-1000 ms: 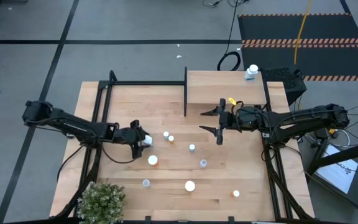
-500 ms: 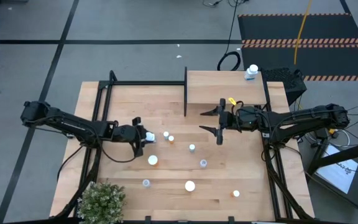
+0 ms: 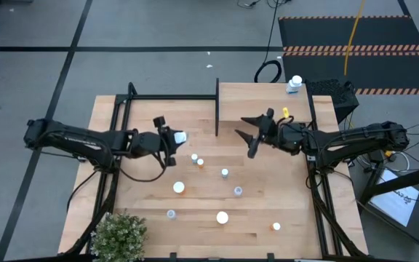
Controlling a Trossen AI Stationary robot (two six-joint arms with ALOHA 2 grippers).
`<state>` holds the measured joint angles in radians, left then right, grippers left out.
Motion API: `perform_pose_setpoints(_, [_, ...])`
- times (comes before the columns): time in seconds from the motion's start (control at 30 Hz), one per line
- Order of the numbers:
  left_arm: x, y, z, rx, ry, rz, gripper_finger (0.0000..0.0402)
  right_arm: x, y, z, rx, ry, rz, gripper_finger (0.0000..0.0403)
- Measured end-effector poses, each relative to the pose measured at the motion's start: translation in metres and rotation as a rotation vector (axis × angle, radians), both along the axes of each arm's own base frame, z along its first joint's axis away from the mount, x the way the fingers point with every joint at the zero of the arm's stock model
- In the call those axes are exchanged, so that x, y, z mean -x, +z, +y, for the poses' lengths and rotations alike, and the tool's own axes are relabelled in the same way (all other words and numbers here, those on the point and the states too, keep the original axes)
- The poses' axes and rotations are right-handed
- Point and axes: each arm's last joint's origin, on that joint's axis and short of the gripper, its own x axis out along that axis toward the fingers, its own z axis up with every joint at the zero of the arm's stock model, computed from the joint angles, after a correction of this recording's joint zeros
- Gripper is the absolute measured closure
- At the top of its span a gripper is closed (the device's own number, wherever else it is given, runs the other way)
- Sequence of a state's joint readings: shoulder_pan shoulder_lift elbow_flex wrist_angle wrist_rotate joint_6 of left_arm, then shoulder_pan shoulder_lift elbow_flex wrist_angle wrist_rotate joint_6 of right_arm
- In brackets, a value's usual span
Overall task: Pick and place medicine bottles onto shelf by color
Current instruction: Put the white pill bottle on the shelf aligned with the other white pill bottle
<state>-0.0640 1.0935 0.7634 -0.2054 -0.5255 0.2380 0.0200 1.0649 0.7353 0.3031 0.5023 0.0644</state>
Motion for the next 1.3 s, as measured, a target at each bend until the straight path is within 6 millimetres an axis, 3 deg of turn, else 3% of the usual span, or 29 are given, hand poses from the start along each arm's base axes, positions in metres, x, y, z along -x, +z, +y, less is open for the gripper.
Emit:
perform_pose_setpoints(0.23, [-0.002,0.023,0.012,-0.15,0.087,-0.001,0.0225,-0.003,-0.002,-0.003,-0.133,-0.067,-0.084,0.0172])
perform_pose_setpoints(0.43, [-0.004,0.025,0.023,-0.219,0.119,0.018,0.0223,-0.018,-0.015,-0.003,-0.155,-0.071,-0.074,0.0172])
perform_pose_setpoints(0.6, [-0.018,0.012,0.031,-0.299,0.163,0.099,0.0223,-0.045,-0.028,-0.002,-0.153,-0.012,-0.109,0.0171])
perform_pose_setpoints(0.97, [-0.064,-0.024,0.038,-0.508,0.177,0.219,0.0222,-0.109,-0.045,-0.006,-0.077,-0.002,0.046,0.0171])
perform_pose_setpoints(1.13, [-0.068,-0.027,0.029,-0.491,0.147,0.191,0.0222,-0.111,-0.052,-0.012,-0.03,-0.015,0.116,0.0171])
perform_pose_setpoints(1.3, [-0.071,-0.026,0.02,-0.375,0.09,0.073,0.0222,-0.105,-0.043,-0.014,0.068,0.039,0.169,0.0171])
